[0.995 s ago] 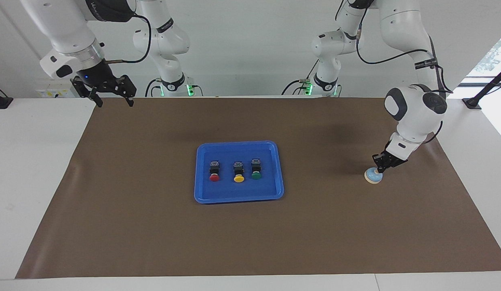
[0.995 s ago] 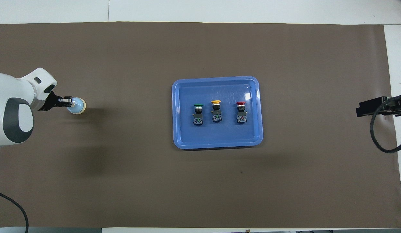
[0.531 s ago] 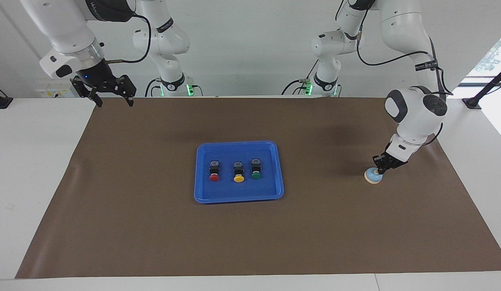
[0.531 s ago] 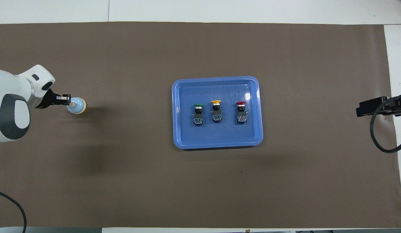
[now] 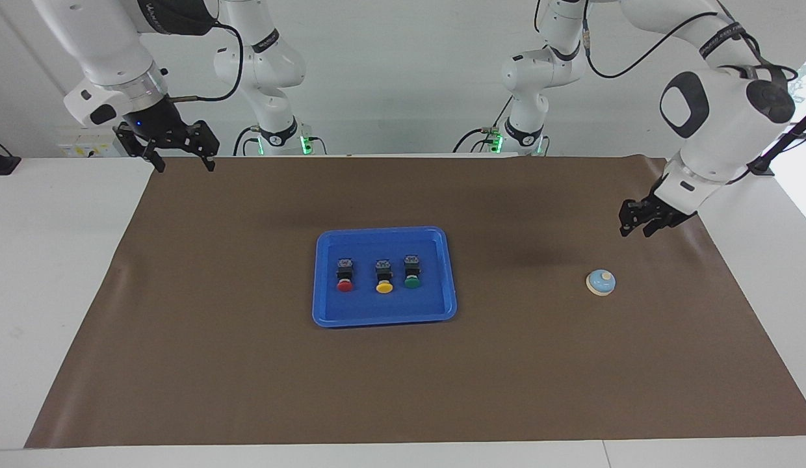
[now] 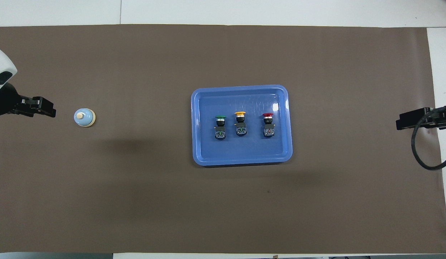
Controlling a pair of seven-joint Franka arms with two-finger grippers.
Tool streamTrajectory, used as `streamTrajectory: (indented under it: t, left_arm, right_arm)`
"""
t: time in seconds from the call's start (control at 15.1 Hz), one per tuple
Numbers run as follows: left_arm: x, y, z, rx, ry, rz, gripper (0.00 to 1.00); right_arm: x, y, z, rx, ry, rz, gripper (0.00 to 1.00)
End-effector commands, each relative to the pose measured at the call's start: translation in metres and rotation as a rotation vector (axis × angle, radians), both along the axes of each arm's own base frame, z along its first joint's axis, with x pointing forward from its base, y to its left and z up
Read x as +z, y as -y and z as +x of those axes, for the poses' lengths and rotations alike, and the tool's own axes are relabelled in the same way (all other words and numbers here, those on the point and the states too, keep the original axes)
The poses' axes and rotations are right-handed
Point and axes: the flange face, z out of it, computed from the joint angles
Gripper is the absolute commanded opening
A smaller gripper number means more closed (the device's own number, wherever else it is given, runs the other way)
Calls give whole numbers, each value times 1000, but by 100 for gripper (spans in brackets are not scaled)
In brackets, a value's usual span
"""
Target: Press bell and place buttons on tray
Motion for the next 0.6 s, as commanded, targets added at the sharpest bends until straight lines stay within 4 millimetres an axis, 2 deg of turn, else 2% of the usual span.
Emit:
streamTrajectory:
  t: [0.0, 0.13, 0.27, 0.4, 0.53]
  left_arm:
    - [31, 1, -28, -1, -10, 35, 100]
    - [41, 9, -33, -10, 5, 38, 100]
    - [42, 18, -39, -22, -36, 38, 100]
    - [44, 35, -46, -24, -54, 43, 100]
    - [52, 40, -53, -1, -55, 44, 100]
  right_arm:
    - [3, 1, -4, -10, -7, -10, 100]
    - [3, 1, -4, -10, -7, -10, 100]
    - [2, 2, -5, -12, -10, -10, 100]
    - [3, 1, -4, -10, -7, -10, 100]
    - [3, 1, -4, -10, -7, -10, 100]
